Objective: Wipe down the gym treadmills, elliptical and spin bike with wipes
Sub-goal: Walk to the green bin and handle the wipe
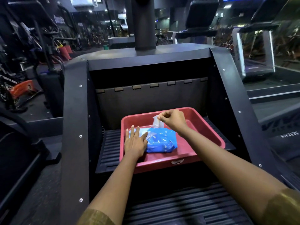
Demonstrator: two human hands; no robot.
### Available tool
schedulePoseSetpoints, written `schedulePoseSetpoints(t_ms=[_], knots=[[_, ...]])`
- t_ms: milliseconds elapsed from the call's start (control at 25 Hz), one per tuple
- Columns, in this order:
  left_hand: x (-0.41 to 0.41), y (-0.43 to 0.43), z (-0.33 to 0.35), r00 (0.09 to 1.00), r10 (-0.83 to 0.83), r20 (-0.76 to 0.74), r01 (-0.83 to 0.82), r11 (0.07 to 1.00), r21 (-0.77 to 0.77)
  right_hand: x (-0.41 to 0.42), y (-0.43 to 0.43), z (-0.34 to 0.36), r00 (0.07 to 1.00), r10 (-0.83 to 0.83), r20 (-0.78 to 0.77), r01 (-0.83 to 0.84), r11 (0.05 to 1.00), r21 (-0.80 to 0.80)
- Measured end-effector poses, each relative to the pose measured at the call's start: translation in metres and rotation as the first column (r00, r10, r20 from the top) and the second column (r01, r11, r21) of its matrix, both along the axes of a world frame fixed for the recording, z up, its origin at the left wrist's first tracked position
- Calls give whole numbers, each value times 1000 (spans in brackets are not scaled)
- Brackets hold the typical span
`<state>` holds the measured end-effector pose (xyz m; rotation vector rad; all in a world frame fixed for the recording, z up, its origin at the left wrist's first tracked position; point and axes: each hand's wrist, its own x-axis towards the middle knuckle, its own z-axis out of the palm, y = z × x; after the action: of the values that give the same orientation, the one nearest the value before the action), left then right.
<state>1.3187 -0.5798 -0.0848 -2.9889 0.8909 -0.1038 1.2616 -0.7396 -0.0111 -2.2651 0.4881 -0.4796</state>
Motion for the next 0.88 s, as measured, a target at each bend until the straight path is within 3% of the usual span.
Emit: schedulePoseSetpoints(t_ms=[120, 280, 400, 600, 760, 880], knots=[[0, -1, 2, 1000, -18, -17, 17, 999, -51, -17, -2, 1, 999, 11, 33, -16, 986, 166], [-11, 3, 7, 998, -56, -35, 48, 979, -198, -50, 6, 2, 991, 17, 129, -74, 888, 453], [-30, 13, 12, 990, -132, -45, 111, 942, -317, -81, 17, 2, 989, 34, 143, -100, 869, 485], [-99, 50, 20, 992, -113, -51, 68, 840, -538, -138, 49, 2, 984, 108, 140, -166, 835, 525], [-191, 90, 9, 997, 3, -76, -42, 852, -522, -208, 77, -5, 974, 181, 139, -228, 804, 549], [-278, 128, -17, 973, 119, -196, -198, 867, -456, -267, 99, -34, 953, 303, 23, -271, 816, 511]])
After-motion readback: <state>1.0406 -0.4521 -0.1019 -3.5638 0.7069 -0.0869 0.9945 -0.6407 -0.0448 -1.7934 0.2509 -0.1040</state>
